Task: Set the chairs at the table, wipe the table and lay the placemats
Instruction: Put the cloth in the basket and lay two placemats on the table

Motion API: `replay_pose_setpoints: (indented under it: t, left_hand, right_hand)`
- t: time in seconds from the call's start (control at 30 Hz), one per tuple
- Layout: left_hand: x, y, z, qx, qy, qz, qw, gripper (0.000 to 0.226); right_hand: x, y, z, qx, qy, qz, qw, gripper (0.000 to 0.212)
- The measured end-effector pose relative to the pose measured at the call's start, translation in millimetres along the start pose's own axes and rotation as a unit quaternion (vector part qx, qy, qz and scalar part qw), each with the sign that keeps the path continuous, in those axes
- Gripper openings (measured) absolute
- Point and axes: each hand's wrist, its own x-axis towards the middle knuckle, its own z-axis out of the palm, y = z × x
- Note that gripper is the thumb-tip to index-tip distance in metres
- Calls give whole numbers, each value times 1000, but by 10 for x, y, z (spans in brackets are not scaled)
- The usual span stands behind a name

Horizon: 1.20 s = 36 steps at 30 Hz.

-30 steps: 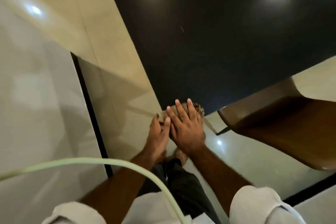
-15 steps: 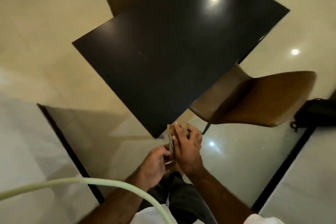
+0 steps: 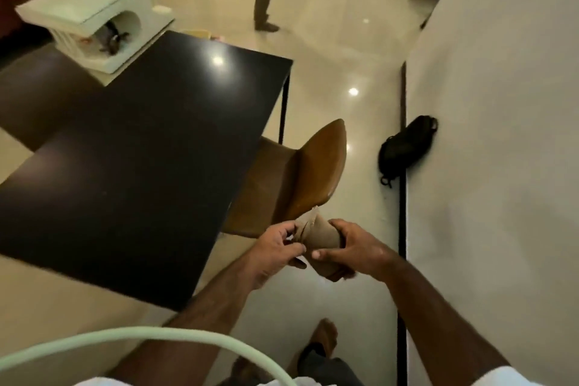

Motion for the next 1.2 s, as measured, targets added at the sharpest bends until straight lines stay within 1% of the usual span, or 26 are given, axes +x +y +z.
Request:
replay_pose_setpoints:
  t: [0.07, 0.1, 0.13, 0.17, 0.2, 0.23, 0.27, 0.3, 0.33, 0.37, 0.43, 0.5, 0.67, 0.87, 1.03, 1.13, 1.2]
  left_hand:
    - [260, 254, 192, 108, 0, 50, 993, 42]
    - [424, 365, 288, 175, 14, 82, 981, 46]
    - [600, 473, 402, 247, 32, 117, 961, 50]
    - [772, 585, 510, 329, 56, 150, 931, 55]
    - [940, 673, 582, 419, 82, 179, 886, 62]
    - [1127, 780, 685, 505, 100, 201, 833, 71]
    - [1309, 885, 780, 571, 108, 210, 786, 81]
    - [1488, 996, 885, 618, 106, 209, 751, 88]
    - [1667, 1088, 978, 651, 101, 200, 726, 94]
    - [1814, 1173, 1041, 672, 97, 191, 709, 98]
    - [2091, 1287, 1217, 698, 89, 176, 688, 103]
    - [2342, 1366, 1390, 713, 88, 163, 677, 107]
    - [2930, 1617, 1691, 726, 84, 146, 666, 112]
    - [3827, 1924, 1645, 734, 88, 126, 662, 117]
    - [4770, 2242, 1417, 711, 112, 114, 685, 120]
    - [5367, 2558, 1240, 682, 128, 95, 714, 122]
    - [5716, 2808, 1138, 673, 137, 86, 722, 122]
  right_hand:
    - [-42, 67, -369, -94, 72, -7, 993, 45]
    - [-37, 132, -568, -150, 112, -4, 982, 40]
    - [-27, 221, -777, -212, 156, 6, 965, 38]
    - [-12, 308, -977, -277, 198, 20, 940, 37]
    - [21, 387, -1149, -337, 234, 29, 912, 38]
    - [50, 483, -1348, -374, 263, 37, 889, 40]
    - [88, 562, -1545, -389, 283, 38, 876, 41]
    - [126, 632, -1755, -393, 295, 38, 870, 43]
    - [173, 692, -1960, -391, 304, 39, 868, 44]
    - [224, 720, -2136, -391, 312, 40, 865, 43]
    - [328, 837, -2483, -392, 322, 48, 860, 40]
    - [436, 958, -2761, -387, 323, 58, 862, 40]
    - [771, 1185, -3302, -371, 328, 61, 867, 40]
    - [1425, 1238, -3978, -355, 308, 61, 880, 48]
    - [2215, 1135, -4714, -372, 291, 64, 879, 49]
    - [2771, 897, -5231, -387, 277, 53, 878, 46]
    - [3108, 706, -5557, -398, 280, 39, 872, 45]
